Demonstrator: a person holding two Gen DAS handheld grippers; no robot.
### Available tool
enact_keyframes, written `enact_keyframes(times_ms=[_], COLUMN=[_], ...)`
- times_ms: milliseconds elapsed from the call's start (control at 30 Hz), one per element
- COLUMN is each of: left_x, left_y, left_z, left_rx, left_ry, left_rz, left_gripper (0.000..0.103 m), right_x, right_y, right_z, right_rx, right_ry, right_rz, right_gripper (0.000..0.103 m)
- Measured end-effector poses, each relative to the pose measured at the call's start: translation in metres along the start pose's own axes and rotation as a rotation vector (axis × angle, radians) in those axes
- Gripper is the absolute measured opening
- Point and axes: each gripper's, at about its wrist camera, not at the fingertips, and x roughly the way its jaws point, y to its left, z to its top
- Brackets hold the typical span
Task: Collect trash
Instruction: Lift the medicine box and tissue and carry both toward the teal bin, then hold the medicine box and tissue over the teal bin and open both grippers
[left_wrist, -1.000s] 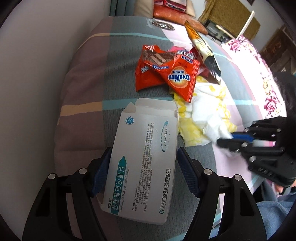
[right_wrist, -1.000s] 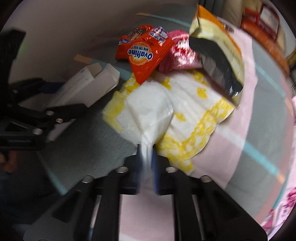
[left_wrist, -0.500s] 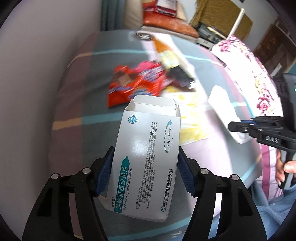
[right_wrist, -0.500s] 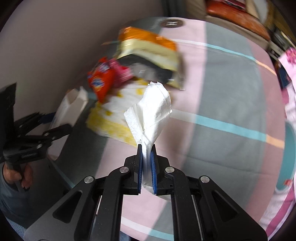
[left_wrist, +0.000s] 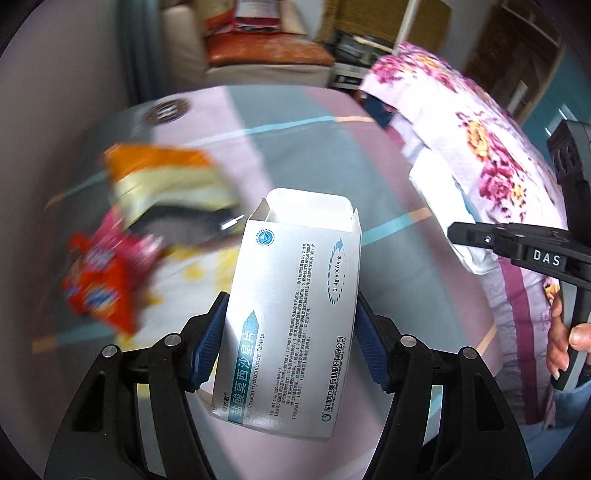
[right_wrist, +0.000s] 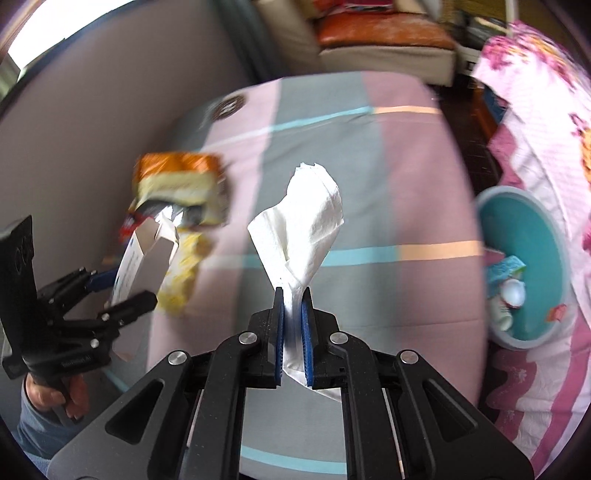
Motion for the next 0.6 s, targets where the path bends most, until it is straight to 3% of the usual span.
enact_keyframes(times_ms=[233,600], left_x=[0.038,0.083], left_y=[-0.08,-0.171], left_z=[0.043,0.075], left_rx=[0.159,0.25], left_ry=[0.035,0.063], left_rz=[-0.041,-0.089], left_gripper=[0.066,0.067], right_x=[-0.038,-0.053], right_y=[-0.086,-0.172], right_z=[-0.009,-0.023], right_rx=[0.148,0.3], right_ry=[-0.076,-0.124], right_rz=[-0.018,-0.069], right_gripper=[0.008,0.008])
